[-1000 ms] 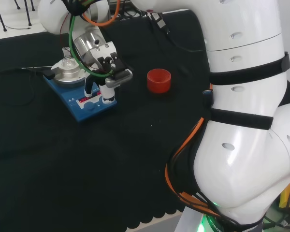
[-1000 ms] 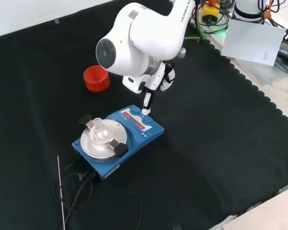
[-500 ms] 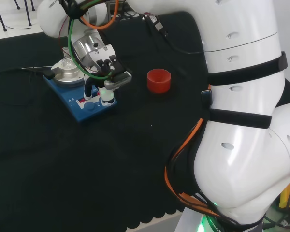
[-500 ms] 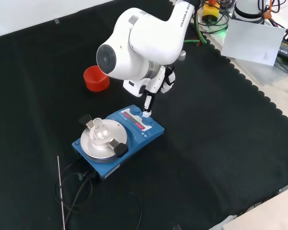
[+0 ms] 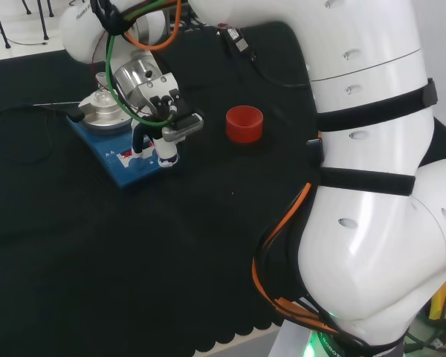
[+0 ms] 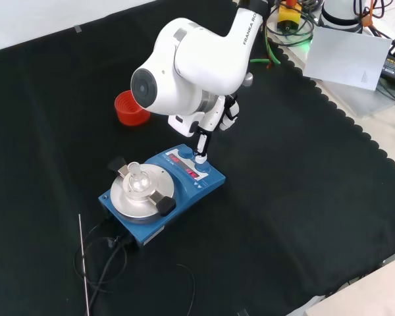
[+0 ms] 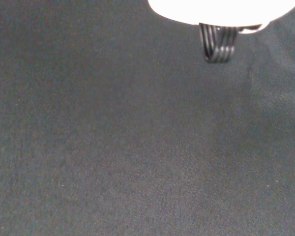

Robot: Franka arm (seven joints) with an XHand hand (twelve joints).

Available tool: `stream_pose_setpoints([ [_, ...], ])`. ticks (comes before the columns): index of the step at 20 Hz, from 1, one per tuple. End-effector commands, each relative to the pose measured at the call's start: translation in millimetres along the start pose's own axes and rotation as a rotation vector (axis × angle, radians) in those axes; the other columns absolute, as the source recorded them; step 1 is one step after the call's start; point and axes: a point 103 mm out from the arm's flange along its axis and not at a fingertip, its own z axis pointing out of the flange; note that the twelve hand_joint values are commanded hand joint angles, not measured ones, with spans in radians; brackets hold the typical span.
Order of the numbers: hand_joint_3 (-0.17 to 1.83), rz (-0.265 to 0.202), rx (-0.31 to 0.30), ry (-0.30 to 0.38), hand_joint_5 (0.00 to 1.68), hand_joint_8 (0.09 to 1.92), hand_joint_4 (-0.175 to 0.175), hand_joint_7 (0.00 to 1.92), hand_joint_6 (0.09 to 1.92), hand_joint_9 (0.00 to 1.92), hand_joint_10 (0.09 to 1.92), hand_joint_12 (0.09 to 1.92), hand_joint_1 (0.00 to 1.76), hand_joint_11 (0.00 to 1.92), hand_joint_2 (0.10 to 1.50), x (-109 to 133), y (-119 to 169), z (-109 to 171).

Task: Turn on the heater.

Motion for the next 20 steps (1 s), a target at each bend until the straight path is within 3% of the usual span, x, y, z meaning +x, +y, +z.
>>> stream_pose_setpoints([
  [1,1.18,-0.001,0.003,0.003,0.29,1.61,-0.024,1.83,0.09,1.92,1.51,1.58,1.51,1.92,0.59,0.5,1.1,0.5],
  [20,1.19,-0.004,0.012,0.014,0.3,1.61,-0.025,1.83,0.09,1.92,1.51,1.58,1.51,1.92,0.58,0.4,4.5,4.4],
])
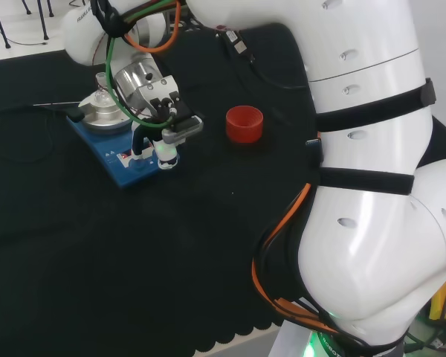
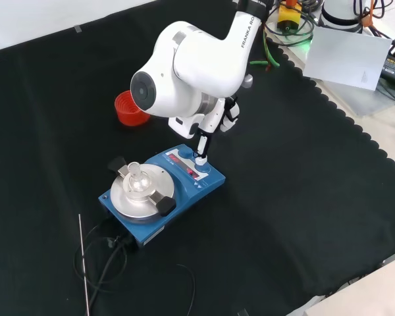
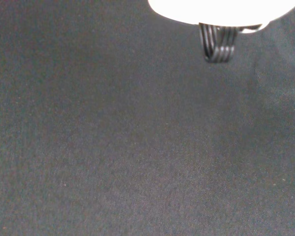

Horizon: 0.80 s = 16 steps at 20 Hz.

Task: Turn on the heater.

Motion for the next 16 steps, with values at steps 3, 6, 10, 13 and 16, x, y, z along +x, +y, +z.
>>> stream_pose_setpoints([
  [3,1.19,0.002,-0.001,0.003,0.31,1.61,-0.025,1.83,0.09,1.92,1.51,1.58,1.51,1.92,0.58,-0.2,0.2,0.6],
  [6,1.19,-0.01,-0.016,0.013,0.31,1.61,-0.026,1.83,0.09,1.92,1.5,1.58,1.51,1.92,0.58,-2.8,-6.3,-4.8],
  [10,1.19,-0.016,-0.056,0.01,0.31,1.6,-0.026,1.83,0.09,1.92,1.5,1.57,1.51,1.92,0.58,-1.8,-25.4,-23.2],
  [13,1.19,-0.012,-0.073,0.007,0.31,1.6,-0.026,1.83,0.09,1.92,1.5,1.57,1.51,1.92,0.58,0.2,-36.8,-31.0],
  [16,1.19,-0.011,-0.082,0.005,0.32,1.6,-0.026,1.83,0.09,1.92,1.5,1.57,1.51,1.92,0.58,1.3,-43.0,-33.0],
])
